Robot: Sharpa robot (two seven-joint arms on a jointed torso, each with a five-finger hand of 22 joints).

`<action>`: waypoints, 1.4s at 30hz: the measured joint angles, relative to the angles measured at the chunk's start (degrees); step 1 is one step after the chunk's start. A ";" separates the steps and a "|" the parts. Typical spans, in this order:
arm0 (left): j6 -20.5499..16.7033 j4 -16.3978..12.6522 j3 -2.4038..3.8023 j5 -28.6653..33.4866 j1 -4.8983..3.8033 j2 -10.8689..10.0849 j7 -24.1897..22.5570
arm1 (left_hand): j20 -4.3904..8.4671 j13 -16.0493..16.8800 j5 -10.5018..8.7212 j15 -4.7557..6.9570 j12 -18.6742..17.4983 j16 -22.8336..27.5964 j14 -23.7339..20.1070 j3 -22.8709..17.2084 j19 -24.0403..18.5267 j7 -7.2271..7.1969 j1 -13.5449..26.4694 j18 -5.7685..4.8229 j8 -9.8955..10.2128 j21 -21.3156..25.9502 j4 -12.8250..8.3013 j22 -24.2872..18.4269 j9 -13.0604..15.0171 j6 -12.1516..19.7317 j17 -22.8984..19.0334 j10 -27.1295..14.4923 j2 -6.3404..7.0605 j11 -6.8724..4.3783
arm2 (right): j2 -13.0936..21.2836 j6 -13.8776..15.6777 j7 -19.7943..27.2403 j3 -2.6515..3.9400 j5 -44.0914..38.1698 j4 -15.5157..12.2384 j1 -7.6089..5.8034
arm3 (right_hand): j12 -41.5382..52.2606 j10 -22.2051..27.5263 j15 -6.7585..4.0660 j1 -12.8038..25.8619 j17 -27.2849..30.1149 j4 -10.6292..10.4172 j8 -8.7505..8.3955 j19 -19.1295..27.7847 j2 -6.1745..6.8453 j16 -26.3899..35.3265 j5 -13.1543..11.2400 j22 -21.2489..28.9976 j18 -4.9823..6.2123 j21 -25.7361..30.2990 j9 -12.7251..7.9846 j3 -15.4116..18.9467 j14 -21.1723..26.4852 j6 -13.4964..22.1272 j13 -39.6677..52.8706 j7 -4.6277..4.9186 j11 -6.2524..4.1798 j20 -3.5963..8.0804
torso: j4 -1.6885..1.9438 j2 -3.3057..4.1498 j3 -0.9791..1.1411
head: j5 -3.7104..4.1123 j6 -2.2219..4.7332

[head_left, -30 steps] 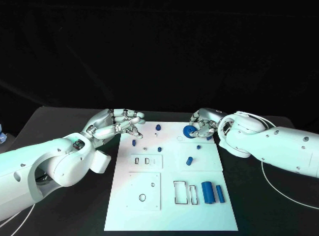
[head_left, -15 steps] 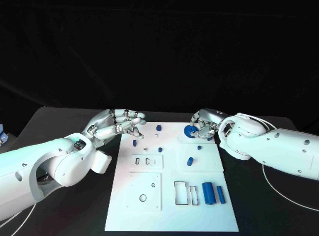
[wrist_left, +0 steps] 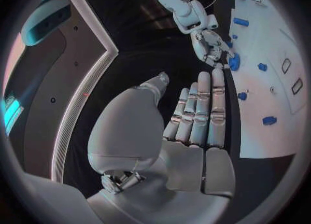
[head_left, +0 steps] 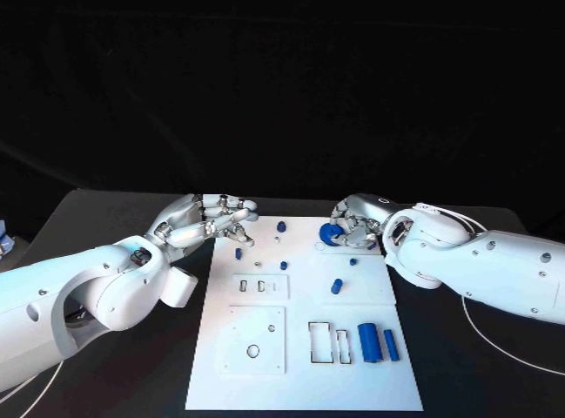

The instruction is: Assemble the parts on the task board

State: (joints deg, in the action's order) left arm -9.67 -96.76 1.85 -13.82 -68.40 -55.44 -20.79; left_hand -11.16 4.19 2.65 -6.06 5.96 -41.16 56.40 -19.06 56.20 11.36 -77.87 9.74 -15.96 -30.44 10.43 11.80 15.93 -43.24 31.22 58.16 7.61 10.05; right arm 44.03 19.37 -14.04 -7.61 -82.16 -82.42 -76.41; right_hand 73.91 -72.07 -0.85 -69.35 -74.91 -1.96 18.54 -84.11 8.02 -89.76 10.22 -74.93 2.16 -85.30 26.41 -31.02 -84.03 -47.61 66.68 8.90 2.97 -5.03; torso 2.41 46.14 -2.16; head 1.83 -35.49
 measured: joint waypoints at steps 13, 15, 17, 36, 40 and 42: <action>0.04 1.50 0.01 0.13 0.00 -0.20 -0.13 | 0.00 0.00 0.00 0.00 0.00 0.24 0.00 0.00 0.00 0.00 0.00 0.00 0.00 0.00 0.00 0.00 0.05 0.00 -0.07 0.00 0.00 0.00 | -2.50 2.77 -1.71 0.19 -5.69 -5.54 -0.60 | 0.21 0.00 0.00 0.15 0.00 -0.01 0.23 0.00 -0.15 0.00 0.00 0.01 0.00 0.00 -0.15 0.01 0.00 0.00 0.22 0.00 0.00 0.00 | 0.16 0.00 -0.07 | -0.46 0.15; 0.02 1.66 0.01 0.20 0.00 -0.27 -0.18 | 0.00 0.00 0.00 0.00 0.00 0.24 0.00 0.00 0.00 0.00 0.00 0.00 0.00 0.00 0.00 0.00 0.04 0.00 -0.07 0.00 0.00 0.00 | -3.22 3.13 -1.96 0.19 -6.37 -5.72 -0.61 | 0.21 0.00 0.00 0.15 0.00 -0.01 0.24 0.00 -0.14 0.00 0.21 0.01 0.00 0.00 -0.15 0.01 0.00 0.00 0.23 -0.01 0.00 0.00 | 0.14 0.02 -0.07 | -0.64 0.16; -0.01 1.79 0.01 0.33 0.00 -0.31 -0.26 | 0.00 0.00 0.00 0.00 0.00 0.24 0.00 0.00 0.00 0.00 0.00 0.00 0.00 0.00 0.00 0.00 0.04 0.00 -0.07 0.00 0.00 0.00 | -4.09 3.52 -2.20 0.19 -7.15 -5.91 -0.61 | 0.21 -0.12 0.00 0.30 0.00 -0.01 0.24 0.00 0.00 0.00 0.21 0.01 0.00 0.00 -0.15 0.01 0.00 0.00 0.23 -0.01 0.13 0.00 | 0.10 0.03 -0.07 | -0.79 0.15; -0.27 1.92 0.03 1.49 0.00 -0.32 -1.13 | 0.00 0.00 0.00 0.00 0.00 0.23 0.00 0.00 0.00 0.00 0.00 0.00 0.00 0.00 0.00 0.01 0.03 0.00 -0.11 0.00 0.00 0.00 | -10.09 5.35 -2.64 0.12 -11.69 -1.40 1.04 | 0.21 -0.41 0.01 0.75 0.01 0.05 0.04 0.00 0.46 0.00 0.21 0.03 0.00 0.00 -0.14 -0.25 0.00 -0.19 0.37 -0.22 0.00 0.00 | 0.10 0.10 -0.04 | -1.31 -0.15; -0.29 1.87 0.03 1.58 0.00 -0.30 -1.18 | 0.00 0.00 0.00 0.00 0.00 0.23 0.00 0.00 0.00 0.00 0.00 0.00 0.00 0.00 0.00 0.01 0.07 0.00 -0.11 0.00 0.00 0.00 | -10.80 5.36 -2.58 0.10 -11.94 -0.22 1.24 | 0.21 -0.41 0.01 0.75 0.01 0.00 -0.06 0.00 0.46 0.00 0.20 0.03 0.00 0.00 -0.14 -0.30 0.00 -0.19 0.37 -0.23 0.00 0.00 | 0.05 0.10 -0.01 | -1.44 -0.28; -0.30 1.83 0.03 1.61 0.00 -0.29 -1.19 | 0.00 0.00 0.00 0.00 0.00 0.23 0.00 0.00 0.00 0.00 0.00 0.00 0.00 0.00 0.00 0.01 0.08 0.00 -0.11 0.00 0.00 0.00 | -11.10 5.36 -2.54 0.09 -12.01 0.34 1.35 | 0.21 -0.40 0.01 0.75 0.01 0.00 -0.07 0.00 0.46 0.00 0.20 0.03 0.00 0.00 -0.15 -0.30 0.00 -0.19 0.37 -0.23 0.00 0.00 | 0.02 0.10 0.00 | -1.47 -0.32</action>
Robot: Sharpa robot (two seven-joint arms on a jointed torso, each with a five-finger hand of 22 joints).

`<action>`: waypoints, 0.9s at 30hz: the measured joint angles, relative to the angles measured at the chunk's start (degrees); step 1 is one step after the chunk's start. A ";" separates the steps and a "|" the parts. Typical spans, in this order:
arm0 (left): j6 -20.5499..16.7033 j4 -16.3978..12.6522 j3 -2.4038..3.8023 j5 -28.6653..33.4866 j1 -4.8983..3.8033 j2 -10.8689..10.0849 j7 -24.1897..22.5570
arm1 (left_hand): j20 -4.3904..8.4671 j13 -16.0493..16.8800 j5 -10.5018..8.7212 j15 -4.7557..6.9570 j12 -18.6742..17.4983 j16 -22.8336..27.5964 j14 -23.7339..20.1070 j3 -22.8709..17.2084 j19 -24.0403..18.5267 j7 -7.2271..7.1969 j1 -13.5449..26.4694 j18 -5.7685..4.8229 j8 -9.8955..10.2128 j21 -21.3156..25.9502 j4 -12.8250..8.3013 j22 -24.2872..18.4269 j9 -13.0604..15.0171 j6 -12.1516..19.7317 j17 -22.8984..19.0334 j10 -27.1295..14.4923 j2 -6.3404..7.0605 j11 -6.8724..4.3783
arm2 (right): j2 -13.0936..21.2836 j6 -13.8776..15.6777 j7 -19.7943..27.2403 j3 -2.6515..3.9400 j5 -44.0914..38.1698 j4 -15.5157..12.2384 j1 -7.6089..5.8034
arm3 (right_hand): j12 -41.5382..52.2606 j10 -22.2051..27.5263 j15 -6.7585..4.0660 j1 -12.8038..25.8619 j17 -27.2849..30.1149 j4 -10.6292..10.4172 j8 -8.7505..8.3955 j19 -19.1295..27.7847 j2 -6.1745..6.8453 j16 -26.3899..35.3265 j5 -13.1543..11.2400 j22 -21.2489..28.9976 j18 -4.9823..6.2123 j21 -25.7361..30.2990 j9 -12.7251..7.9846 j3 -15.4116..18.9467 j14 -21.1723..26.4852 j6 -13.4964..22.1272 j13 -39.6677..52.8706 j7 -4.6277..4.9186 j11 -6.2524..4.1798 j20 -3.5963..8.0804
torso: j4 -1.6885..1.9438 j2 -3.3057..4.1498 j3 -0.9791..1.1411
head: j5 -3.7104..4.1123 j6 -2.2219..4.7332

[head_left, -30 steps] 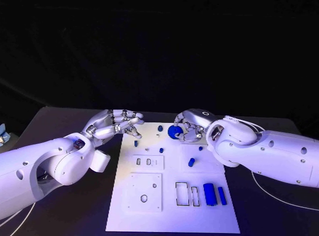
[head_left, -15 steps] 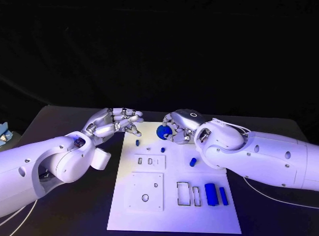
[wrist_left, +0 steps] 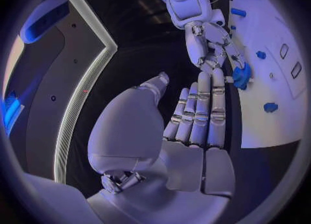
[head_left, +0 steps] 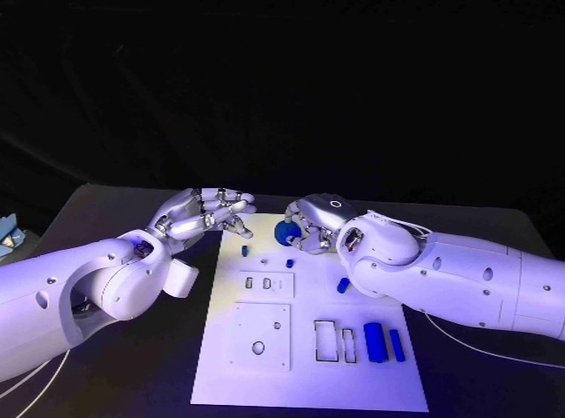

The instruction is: Assemble the parts on the task board

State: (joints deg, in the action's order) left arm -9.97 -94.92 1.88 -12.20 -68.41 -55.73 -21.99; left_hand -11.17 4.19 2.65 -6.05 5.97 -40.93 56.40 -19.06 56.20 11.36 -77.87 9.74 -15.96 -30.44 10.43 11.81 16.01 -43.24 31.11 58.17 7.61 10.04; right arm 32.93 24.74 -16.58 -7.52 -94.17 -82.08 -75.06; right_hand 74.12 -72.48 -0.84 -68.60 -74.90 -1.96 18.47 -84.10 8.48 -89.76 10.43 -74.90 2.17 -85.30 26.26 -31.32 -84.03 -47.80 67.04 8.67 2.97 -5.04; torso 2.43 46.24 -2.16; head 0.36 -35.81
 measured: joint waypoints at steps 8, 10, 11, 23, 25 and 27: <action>-0.03 -0.24 0.00 0.08 0.00 0.07 -0.05 | 0.00 0.00 0.00 0.21 -0.22 0.00 -0.21 0.00 -0.42 0.00 0.00 0.00 0.00 0.00 0.00 -0.05 0.00 0.00 -0.05 0.00 0.00 0.00 | -1.19 -0.04 0.11 -0.05 -0.12 1.53 0.61 | 0.00 0.00 0.00 0.00 0.00 0.15 -0.23 0.00 0.00 0.00 -0.02 -0.05 0.00 0.00 -0.19 -0.15 0.00 -0.08 -0.01 -0.09 0.00 0.00 | -0.05 -0.01 0.03 | -0.04 -0.09; -0.03 -0.27 0.00 0.09 0.00 0.09 -0.06 | 0.00 0.00 0.00 0.21 -0.22 0.00 -0.21 0.00 -0.42 0.00 0.00 0.00 0.00 0.00 0.00 -0.05 0.00 0.00 -0.05 0.00 0.00 0.00 | -1.38 -0.05 0.14 -0.06 -0.13 1.78 0.69 | 0.00 0.00 0.00 0.00 0.00 0.15 -0.33 0.00 0.00 0.00 -0.03 -0.05 0.00 0.00 -0.19 -0.15 0.00 -0.09 -0.01 -0.10 0.00 0.00 | -0.04 -0.02 0.03 | -0.04 -0.12; -0.03 -0.31 0.00 0.09 0.00 0.10 -0.06 | 0.00 0.00 0.00 0.21 -0.22 0.00 -0.21 0.00 -0.42 0.00 0.00 0.00 0.00 0.00 0.00 -0.05 0.00 0.00 -0.06 0.00 0.00 0.00 | -1.49 -0.05 0.17 -0.06 -0.14 1.92 0.72 | 0.00 0.00 0.00 0.00 -0.01 0.15 -0.35 0.00 0.00 0.00 -0.03 -0.05 0.00 0.00 -0.19 -0.15 0.00 -0.10 -0.01 -0.11 0.00 0.00 | -0.03 -0.02 0.03 | -0.04 -0.17; -0.02 -0.57 0.01 0.13 0.00 0.17 -0.06 | 0.00 0.00 0.00 0.21 -0.22 0.00 -0.21 0.00 -0.42 0.00 0.00 0.00 0.00 0.00 0.00 -0.05 -0.01 0.00 -0.05 0.00 0.00 0.00 | -2.52 -0.08 0.32 -0.01 -0.18 3.07 1.22 | 0.00 0.00 0.00 0.00 -0.04 0.15 -0.79 0.00 0.01 0.00 -0.14 -0.04 0.00 0.00 -0.28 -0.15 0.00 -0.06 -0.14 -0.26 0.00 0.00 | -0.13 -0.03 0.06 | -0.30 -0.43; -0.02 -0.59 0.01 0.14 -0.01 0.16 -0.06 | 0.00 0.00 0.00 0.21 -0.22 0.00 -0.21 0.00 -0.42 0.00 0.00 0.00 0.00 0.00 0.00 -0.05 -0.01 0.00 -0.05 0.00 0.00 0.00 | -2.67 -0.08 0.34 -0.01 -0.18 3.22 1.26 | 0.00 0.00 0.00 0.00 -0.05 0.15 -0.83 0.00 0.01 0.00 -0.15 -0.04 0.00 0.00 -0.47 -0.15 0.00 -0.08 -0.16 -0.27 0.00 0.00 | -0.13 -0.04 0.07 | -0.30 -0.47; -0.01 -0.62 0.01 0.14 -0.01 0.15 -0.05 | 0.00 0.00 0.00 0.21 -0.22 0.00 -0.21 0.00 -0.42 0.00 0.00 0.00 0.00 0.00 0.00 -0.05 -0.01 0.00 -0.05 0.00 0.00 0.00 | -2.80 -0.09 0.35 -0.01 -0.18 3.39 1.29 | -0.01 0.01 0.00 0.29 -0.04 0.15 -1.15 0.00 0.30 0.00 -0.15 -0.03 0.00 0.00 -0.59 -0.15 0.00 -0.12 -0.25 -0.32 0.02 0.00 | -0.15 -0.04 0.06 | -0.30 -0.47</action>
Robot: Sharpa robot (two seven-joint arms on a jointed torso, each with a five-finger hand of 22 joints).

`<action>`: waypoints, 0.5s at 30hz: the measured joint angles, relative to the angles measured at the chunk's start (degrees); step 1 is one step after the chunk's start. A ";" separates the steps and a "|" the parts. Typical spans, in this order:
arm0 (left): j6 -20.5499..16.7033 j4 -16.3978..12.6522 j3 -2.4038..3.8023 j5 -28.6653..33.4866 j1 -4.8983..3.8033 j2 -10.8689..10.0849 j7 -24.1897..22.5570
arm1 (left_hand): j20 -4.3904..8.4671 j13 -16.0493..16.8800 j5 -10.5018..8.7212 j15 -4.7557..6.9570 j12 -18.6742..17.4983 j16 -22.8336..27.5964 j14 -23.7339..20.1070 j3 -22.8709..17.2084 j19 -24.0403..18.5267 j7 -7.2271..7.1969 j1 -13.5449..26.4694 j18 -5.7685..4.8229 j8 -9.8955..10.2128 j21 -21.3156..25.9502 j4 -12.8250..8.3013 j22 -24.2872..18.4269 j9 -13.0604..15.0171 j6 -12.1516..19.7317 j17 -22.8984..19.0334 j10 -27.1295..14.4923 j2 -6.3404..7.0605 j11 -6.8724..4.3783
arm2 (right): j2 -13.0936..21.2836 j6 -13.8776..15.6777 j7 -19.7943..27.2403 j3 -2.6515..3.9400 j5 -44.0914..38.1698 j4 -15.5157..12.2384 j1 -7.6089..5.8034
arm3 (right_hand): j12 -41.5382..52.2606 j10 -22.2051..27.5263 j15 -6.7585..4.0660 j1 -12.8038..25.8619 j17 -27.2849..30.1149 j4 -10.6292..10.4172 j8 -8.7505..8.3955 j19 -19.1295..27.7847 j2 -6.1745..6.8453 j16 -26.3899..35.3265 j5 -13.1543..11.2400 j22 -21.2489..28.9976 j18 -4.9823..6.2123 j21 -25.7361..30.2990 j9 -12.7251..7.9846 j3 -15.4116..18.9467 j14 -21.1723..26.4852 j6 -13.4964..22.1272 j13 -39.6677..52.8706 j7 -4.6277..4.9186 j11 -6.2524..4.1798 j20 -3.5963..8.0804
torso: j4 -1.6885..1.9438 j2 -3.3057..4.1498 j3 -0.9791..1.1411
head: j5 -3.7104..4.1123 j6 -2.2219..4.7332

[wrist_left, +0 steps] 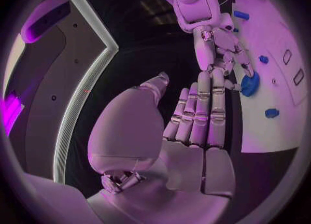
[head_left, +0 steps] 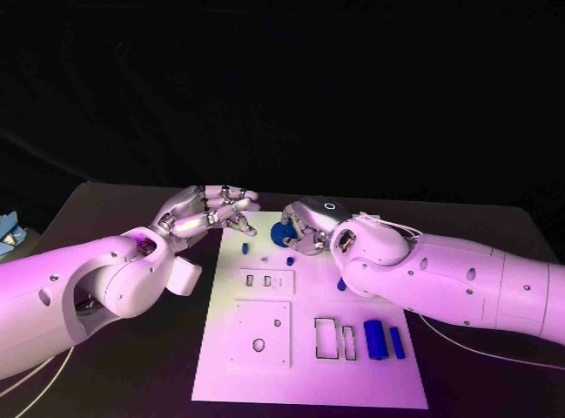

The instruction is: Assemble the parts on the task board

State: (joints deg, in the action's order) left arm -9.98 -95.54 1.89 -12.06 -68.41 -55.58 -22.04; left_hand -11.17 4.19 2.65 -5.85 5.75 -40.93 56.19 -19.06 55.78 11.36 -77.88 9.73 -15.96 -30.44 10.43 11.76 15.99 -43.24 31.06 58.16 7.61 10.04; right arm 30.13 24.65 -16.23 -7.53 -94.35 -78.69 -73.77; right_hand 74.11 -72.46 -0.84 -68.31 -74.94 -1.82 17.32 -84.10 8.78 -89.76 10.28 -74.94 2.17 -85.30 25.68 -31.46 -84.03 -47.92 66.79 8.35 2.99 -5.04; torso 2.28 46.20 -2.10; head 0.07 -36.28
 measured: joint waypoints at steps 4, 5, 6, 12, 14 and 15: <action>0.00 -0.04 0.00 0.01 0.00 -0.02 0.01 | 0.00 0.00 0.00 0.00 0.00 0.00 0.00 0.00 0.00 0.00 0.00 0.00 0.00 0.00 0.00 0.00 0.00 0.00 0.00 0.00 0.00 0.00 | -0.21 -0.12 0.00 -0.07 0.00 0.36 0.08 | -0.22 0.51 0.00 0.40 0.00 0.00 -1.63 0.00 0.40 0.00 -1.00 0.00 0.00 0.00 -0.60 -0.01 0.00 1.89 -0.44 0.25 0.50 0.00 | -0.01 -0.02 0.00 | 0.05 -0.01; 0.00 -0.05 0.00 0.01 0.00 -0.02 0.01 | 0.00 0.00 0.00 0.00 0.00 0.00 0.00 0.00 0.00 0.00 0.00 0.00 0.00 0.00 0.00 0.00 0.00 0.00 0.00 0.00 0.00 0.00 | -0.26 -0.15 0.00 -0.08 0.00 0.43 0.11 | -0.37 0.66 0.00 0.69 0.00 -0.01 -2.40 0.00 0.68 0.00 -1.55 0.00 0.00 0.00 -0.93 -0.03 0.00 2.88 -0.56 0.38 0.66 0.00 | -0.02 -0.02 0.00 | 0.07 -0.01; 0.00 -0.07 0.00 0.01 0.00 -0.03 0.02 | 0.00 0.00 0.00 0.00 0.00 0.00 0.00 0.00 0.00 0.00 0.00 0.00 0.00 0.00 0.00 0.00 0.00 0.00 0.00 0.00 0.00 0.00 | -0.32 -0.20 0.00 -0.10 0.01 0.54 0.13 | -0.37 0.71 0.00 0.69 0.00 -0.01 -3.22 0.00 0.68 0.00 -2.11 0.00 0.00 0.00 -1.28 -0.03 0.00 3.78 -0.68 0.46 0.71 0.00 | -0.02 -0.02 0.00 | 0.09 0.02; 0.00 -0.10 0.00 0.01 0.00 -0.06 0.03 | 0.00 0.00 0.00 0.00 0.00 0.00 0.00 0.00 0.00 0.00 0.00 0.00 0.00 0.00 0.00 0.00 -0.01 0.00 0.00 0.00 0.00 0.00 | -0.40 -0.57 0.00 -0.10 0.19 0.78 0.14 | -0.67 1.03 0.43 2.15 0.01 -1.47 -5.60 0.00 1.63 0.00 -2.98 0.01 0.00 0.23 -2.02 1.43 0.01 6.23 -1.03 0.71 1.02 0.00 | -0.04 -0.02 0.00 | 0.10 0.04; 0.00 -0.10 0.00 0.01 -0.01 -0.06 0.03 | 0.00 0.00 0.00 0.00 0.00 0.00 0.00 0.00 0.00 0.00 0.00 0.00 0.00 0.00 0.00 0.00 -0.01 0.00 0.00 0.00 0.00 0.00 | -0.39 -0.79 0.09 -0.10 0.32 0.79 0.14 | -0.67 1.03 0.43 2.74 0.01 -1.92 -5.60 0.00 1.61 0.00 -2.59 0.01 0.00 0.23 -1.93 1.89 0.01 5.88 -1.12 0.82 1.02 0.00 | -0.04 -0.02 0.00 | 0.17 0.05; 0.00 -0.10 0.00 0.01 -0.01 -0.07 0.03 | 0.00 0.00 0.00 0.00 0.00 0.00 0.00 0.00 0.00 0.00 0.00 0.00 0.00 0.00 0.00 0.00 -0.01 0.00 0.00 0.00 0.00 0.00 | -0.37 -0.89 0.14 -0.10 0.41 0.79 0.14 | -0.67 1.13 0.43 2.79 0.01 -2.07 -5.60 0.03 1.56 0.00 -2.33 0.01 0.00 0.23 -1.90 2.03 0.01 5.83 -1.12 0.74 1.11 -0.03 | -0.04 -0.02 0.00 | 0.19 0.05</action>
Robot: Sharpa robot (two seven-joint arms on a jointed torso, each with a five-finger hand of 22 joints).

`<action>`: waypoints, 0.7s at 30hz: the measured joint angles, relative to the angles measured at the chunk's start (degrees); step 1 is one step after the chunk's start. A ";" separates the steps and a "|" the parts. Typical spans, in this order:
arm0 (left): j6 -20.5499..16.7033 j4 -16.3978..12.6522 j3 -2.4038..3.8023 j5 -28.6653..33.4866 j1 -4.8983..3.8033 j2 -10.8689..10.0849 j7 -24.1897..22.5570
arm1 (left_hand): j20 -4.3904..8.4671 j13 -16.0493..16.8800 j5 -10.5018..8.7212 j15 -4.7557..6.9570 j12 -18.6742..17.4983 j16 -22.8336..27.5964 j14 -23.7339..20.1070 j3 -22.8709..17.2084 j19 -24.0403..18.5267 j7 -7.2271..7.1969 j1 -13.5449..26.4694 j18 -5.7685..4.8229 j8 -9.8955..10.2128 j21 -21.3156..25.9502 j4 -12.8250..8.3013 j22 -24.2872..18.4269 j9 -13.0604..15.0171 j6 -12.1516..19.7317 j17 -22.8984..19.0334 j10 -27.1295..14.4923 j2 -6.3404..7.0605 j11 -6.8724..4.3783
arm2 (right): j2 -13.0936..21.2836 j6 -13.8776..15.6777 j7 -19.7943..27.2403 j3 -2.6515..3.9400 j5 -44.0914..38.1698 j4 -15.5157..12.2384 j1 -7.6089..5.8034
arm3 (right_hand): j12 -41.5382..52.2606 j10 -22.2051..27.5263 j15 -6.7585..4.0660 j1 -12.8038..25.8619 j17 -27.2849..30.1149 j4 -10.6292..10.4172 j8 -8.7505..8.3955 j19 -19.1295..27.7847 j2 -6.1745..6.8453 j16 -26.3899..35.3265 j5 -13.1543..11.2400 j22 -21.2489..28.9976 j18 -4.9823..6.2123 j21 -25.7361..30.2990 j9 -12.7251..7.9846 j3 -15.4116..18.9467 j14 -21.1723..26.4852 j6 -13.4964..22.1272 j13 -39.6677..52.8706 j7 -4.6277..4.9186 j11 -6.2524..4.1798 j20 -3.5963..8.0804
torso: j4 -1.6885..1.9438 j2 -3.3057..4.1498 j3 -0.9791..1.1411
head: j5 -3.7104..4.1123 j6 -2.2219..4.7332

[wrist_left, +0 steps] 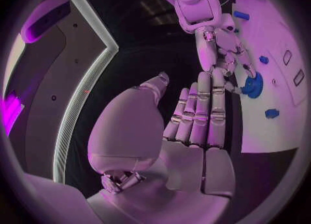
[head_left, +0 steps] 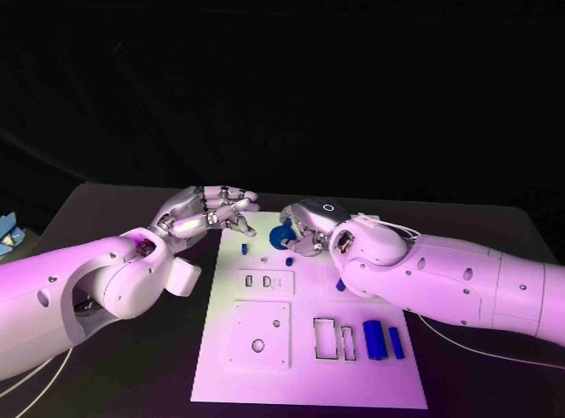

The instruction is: Assemble the parts on the task board

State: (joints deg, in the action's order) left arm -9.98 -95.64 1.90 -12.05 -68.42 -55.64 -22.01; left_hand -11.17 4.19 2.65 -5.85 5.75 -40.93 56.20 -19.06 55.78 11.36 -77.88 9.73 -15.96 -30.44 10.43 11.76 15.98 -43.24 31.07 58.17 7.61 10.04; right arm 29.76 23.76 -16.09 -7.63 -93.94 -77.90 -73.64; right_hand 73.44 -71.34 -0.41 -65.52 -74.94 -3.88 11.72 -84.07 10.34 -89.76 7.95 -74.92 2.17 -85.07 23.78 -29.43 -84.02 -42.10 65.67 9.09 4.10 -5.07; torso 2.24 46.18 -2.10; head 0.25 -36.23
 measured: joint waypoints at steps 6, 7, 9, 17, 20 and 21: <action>-0.01 0.01 0.00 0.01 0.00 -0.03 0.01 | 0.00 0.00 0.00 -0.21 0.00 0.37 -0.21 -0.16 0.00 0.00 0.00 0.00 0.22 0.00 -0.16 0.00 0.08 0.00 -0.08 0.00 0.00 0.00 | 0.21 -0.57 0.34 0.00 0.59 -0.08 0.00 | 0.00 0.11 0.00 0.76 0.00 -0.56 0.00 0.19 -0.31 0.00 0.25 0.00 0.00 0.00 0.15 0.56 0.00 -0.84 0.15 0.02 0.11 -0.19 | 0.01 0.00 0.01 | 0.06 0.01; -0.01 0.02 0.00 0.01 0.00 -0.03 0.02 | 0.00 0.00 0.00 -0.20 0.00 0.37 -0.20 -0.16 0.00 0.00 0.00 0.00 0.22 0.00 -0.16 0.00 0.08 0.00 -0.08 0.00 0.00 0.00 | 0.27 -0.67 0.41 0.00 0.72 -0.09 0.00 | 0.00 0.10 0.00 0.76 0.01 -0.56 0.00 0.19 -0.31 0.00 0.31 0.01 -0.01 0.00 0.15 0.56 0.00 -0.97 0.17 0.06 0.11 -0.19 | 0.01 0.00 0.01 | 0.07 0.01; -0.01 0.03 0.00 0.01 -0.01 -0.05 0.02 | 0.00 0.00 0.00 -0.20 0.00 0.37 -0.20 -0.16 0.00 0.00 0.00 0.00 0.22 0.00 -0.16 0.00 0.08 0.00 -0.08 0.00 0.00 0.00 | 0.40 -0.74 0.51 0.00 0.93 -0.13 0.00 | 0.00 0.11 0.00 1.08 0.00 -0.97 0.00 0.19 -0.63 0.00 0.81 0.01 0.00 0.00 0.22 0.65 0.00 -0.97 0.25 0.06 0.11 -0.19 | 0.00 0.00 0.01 | 0.07 0.01; -0.02 0.14 0.00 0.01 -0.01 -0.17 0.02 | 0.00 0.00 0.00 -0.20 0.00 0.37 -0.20 -0.16 0.00 0.00 0.00 0.00 0.22 0.00 -0.16 0.01 0.08 0.00 -0.08 0.00 0.00 0.00 | 3.20 1.76 2.03 -0.02 2.73 -2.13 -0.07 | 0.00 -0.07 0.00 1.36 0.01 -1.51 0.00 0.19 -0.91 0.00 1.59 0.01 0.00 0.00 0.27 0.72 0.00 -1.54 0.86 0.10 0.28 -0.19 | -0.07 -0.08 0.09 | 0.13 0.10; -0.02 0.38 0.00 0.02 -0.01 -0.25 0.02 | 0.00 0.00 0.00 -0.20 0.00 0.37 -0.20 -0.16 0.00 0.00 0.00 0.00 0.22 0.00 -0.16 0.01 0.07 0.00 -0.08 0.00 0.00 0.00 | 5.78 4.00 4.83 -0.01 6.15 -3.49 -0.57 | 0.00 -0.02 0.00 1.34 0.01 -1.49 -0.80 0.19 -0.93 0.00 1.81 0.02 0.00 0.75 0.18 0.70 0.00 -1.20 0.63 -0.16 0.23 -0.18 | -0.23 -0.16 0.12 | 0.10 0.26; -0.02 0.53 0.00 0.02 -0.01 -0.26 0.02 | 0.00 0.00 0.00 -0.20 0.00 0.37 -0.20 -0.16 0.00 0.00 0.00 0.00 0.22 0.00 -0.16 0.01 0.07 0.00 -0.08 0.00 0.00 0.00 | 6.71 4.50 6.03 0.02 7.78 -3.82 -0.83 | 0.00 0.19 0.00 0.94 0.01 -1.18 -1.23 0.19 -1.30 0.00 1.81 0.02 0.00 1.04 0.08 0.39 0.00 -0.59 0.44 -0.30 0.02 -0.18 | -0.28 -0.21 0.14 | 0.15 0.31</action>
State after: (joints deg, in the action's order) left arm -10.00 -95.11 1.90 -12.03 -68.43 -55.90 -21.98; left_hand -11.17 4.19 2.65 -6.05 5.75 -40.55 55.99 -19.22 55.78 11.36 -77.87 9.73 -15.75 -30.44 10.27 11.77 16.05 -43.23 30.99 58.17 7.61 10.04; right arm 36.48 28.25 -10.05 -7.61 -86.16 -81.72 -74.47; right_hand 73.44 -71.14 -0.41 -64.58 -74.92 -5.06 10.49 -83.89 9.04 -89.76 9.76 -74.91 2.16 -84.03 23.86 -29.04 -84.02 -42.69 66.11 8.79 4.12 -5.25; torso 1.96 45.96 -1.96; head 0.41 -35.92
